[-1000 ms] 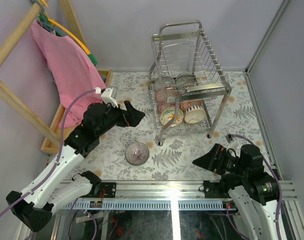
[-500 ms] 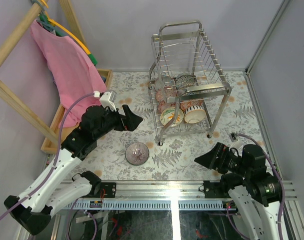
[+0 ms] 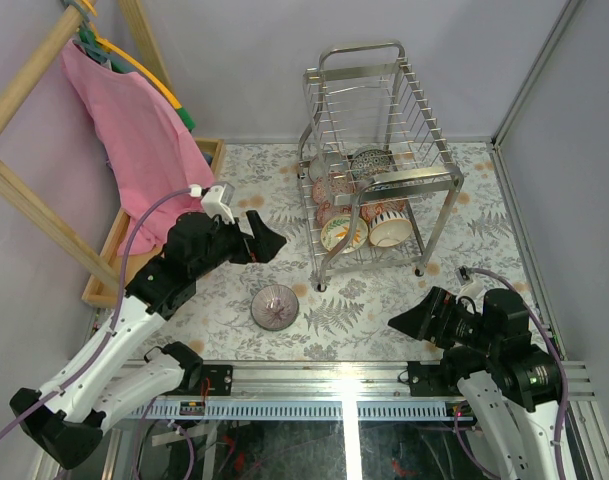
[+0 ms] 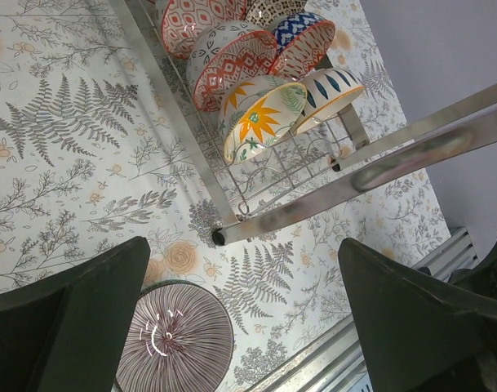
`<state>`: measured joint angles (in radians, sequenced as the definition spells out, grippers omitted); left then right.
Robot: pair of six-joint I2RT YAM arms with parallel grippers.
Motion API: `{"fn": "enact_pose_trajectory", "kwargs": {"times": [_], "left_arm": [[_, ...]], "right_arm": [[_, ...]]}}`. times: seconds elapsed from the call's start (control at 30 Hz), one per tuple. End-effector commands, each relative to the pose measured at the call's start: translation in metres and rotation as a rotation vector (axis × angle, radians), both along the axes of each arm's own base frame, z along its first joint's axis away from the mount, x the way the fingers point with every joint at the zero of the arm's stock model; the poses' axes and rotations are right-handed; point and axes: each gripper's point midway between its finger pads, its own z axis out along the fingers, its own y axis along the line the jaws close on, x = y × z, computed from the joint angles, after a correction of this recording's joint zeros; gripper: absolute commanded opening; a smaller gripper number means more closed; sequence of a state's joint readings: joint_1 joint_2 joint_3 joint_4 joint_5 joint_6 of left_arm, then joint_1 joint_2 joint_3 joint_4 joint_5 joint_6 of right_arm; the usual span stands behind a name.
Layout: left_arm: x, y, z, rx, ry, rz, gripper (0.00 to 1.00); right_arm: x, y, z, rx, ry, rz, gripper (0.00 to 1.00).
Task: Load the bowls into the dish rack
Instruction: Pick up the bowl from the center of the board.
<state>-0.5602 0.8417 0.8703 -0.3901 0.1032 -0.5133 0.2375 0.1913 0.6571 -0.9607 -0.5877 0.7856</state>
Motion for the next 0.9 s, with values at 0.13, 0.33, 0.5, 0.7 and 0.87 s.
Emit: {"fn": "enact_pose_trajectory", "kwargs": {"times": [0.13, 0.33, 0.5, 0.7, 0.87], "left_arm": [[0.007, -0.002, 0.001, -0.043, 0.008, 0.036, 1.0], [0.014, -0.01, -0.002, -0.058, 0.035, 0.032, 1.0], [0.011, -0.007, -0.002, -0.07, 0.046, 0.044, 1.0], [-0.004, 0.003, -0.006, -0.059, 0.099, 0.067, 1.0], [-0.017, 0.017, -0.009, -0.058, 0.142, 0.118, 1.0]], "right_arm": [[-0.013, 0.008, 0.005, 0.029, 0.018, 0.087, 1.0], [-0.017, 0.01, -0.003, 0.023, 0.039, 0.132, 1.0], [-0.015, 0.013, -0.011, 0.035, 0.065, 0.147, 1.0], [-0.022, 0.011, -0.008, 0.015, 0.063, 0.173, 1.0], [-0.029, 0.012, -0.008, 0.036, 0.068, 0.18, 0.99]]}}
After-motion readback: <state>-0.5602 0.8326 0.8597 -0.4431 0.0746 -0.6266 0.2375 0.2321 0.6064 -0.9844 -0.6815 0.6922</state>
